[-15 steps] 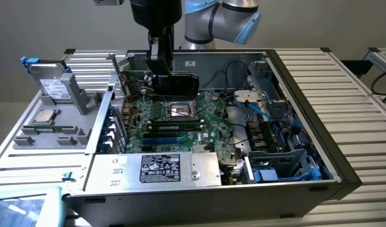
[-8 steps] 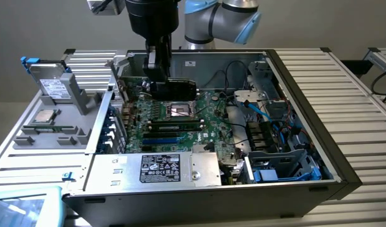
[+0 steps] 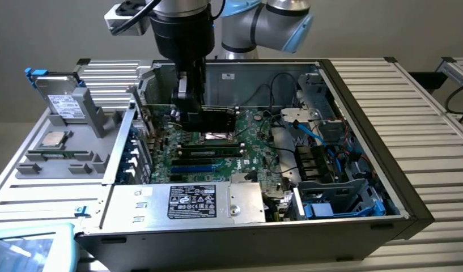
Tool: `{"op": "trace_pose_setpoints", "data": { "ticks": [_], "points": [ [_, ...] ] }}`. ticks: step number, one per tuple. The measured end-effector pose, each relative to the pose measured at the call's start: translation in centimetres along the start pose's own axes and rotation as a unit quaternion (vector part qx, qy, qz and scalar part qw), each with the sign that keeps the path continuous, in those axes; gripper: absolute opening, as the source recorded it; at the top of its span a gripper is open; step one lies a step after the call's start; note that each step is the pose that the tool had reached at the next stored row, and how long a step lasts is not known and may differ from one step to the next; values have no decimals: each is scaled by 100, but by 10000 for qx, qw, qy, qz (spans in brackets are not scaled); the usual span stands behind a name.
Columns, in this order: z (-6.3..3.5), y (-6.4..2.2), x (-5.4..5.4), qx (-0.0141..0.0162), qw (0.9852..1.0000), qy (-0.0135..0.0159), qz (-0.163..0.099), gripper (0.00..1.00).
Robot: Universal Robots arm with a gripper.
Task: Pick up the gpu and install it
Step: 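Pick up the gpu and move the gpu toward the slot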
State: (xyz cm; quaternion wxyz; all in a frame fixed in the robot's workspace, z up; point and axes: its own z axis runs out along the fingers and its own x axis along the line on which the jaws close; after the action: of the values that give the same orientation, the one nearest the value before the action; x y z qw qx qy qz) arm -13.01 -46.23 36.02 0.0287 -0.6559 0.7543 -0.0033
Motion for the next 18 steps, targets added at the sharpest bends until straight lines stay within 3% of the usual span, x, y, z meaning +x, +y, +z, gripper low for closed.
{"op": "trace_pose_setpoints", "data": {
  "ticks": [8,13,15,18],
  "points": [
    [132,-11,130,-9,10000,2,0,27],
    [147,-11,140,-20,10000,15,1,27],
    [156,-12,141,-22,10000,37,-1,27],
    [180,-10,141,-24,10000,92,-3,27]
  ]
}}
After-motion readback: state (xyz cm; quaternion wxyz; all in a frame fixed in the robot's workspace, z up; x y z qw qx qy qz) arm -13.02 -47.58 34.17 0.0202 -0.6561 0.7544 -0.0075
